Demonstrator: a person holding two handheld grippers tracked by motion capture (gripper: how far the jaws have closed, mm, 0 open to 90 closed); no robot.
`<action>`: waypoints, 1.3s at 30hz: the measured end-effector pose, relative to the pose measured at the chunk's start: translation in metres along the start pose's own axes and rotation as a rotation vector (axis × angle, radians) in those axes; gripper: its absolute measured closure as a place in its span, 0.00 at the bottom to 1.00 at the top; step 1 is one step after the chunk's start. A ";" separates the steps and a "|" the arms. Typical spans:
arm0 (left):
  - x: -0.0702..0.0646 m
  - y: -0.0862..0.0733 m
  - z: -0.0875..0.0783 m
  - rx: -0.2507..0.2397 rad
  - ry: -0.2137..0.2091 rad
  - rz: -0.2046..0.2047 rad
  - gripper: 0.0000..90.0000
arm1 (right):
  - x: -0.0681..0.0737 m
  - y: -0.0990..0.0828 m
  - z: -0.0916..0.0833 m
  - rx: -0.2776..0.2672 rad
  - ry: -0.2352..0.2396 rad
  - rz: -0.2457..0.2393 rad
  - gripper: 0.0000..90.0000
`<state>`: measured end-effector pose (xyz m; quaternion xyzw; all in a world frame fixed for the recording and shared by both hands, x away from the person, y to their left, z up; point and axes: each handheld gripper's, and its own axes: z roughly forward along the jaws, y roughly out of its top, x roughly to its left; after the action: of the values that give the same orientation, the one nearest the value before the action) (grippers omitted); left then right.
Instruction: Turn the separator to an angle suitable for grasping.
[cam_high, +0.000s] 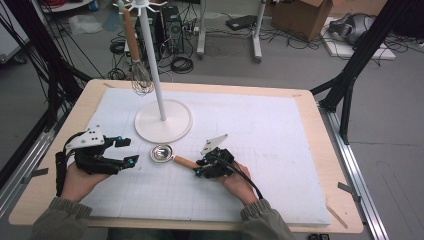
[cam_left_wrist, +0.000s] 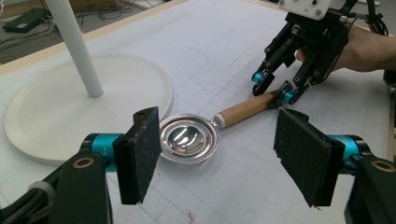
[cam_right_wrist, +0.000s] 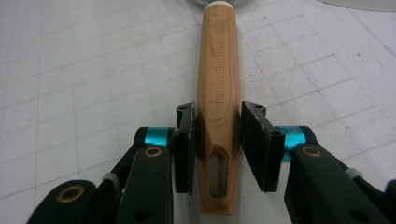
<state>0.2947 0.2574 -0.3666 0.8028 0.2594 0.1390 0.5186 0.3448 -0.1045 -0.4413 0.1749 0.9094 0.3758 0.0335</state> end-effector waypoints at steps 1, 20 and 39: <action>0.000 0.000 0.000 0.000 0.001 0.000 0.36 | 0.001 0.000 0.000 0.000 -0.005 -0.007 0.74; -0.001 -0.001 0.002 0.010 -0.010 0.012 0.37 | 0.003 0.001 -0.001 -0.002 0.029 -0.062 0.74; -0.001 0.000 0.001 0.007 -0.022 0.020 0.38 | 0.002 0.000 -0.005 -0.019 0.063 -0.072 0.75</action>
<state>0.2947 0.2559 -0.3674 0.8086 0.2461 0.1346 0.5172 0.3423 -0.1075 -0.4375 0.1299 0.9121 0.3884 0.0202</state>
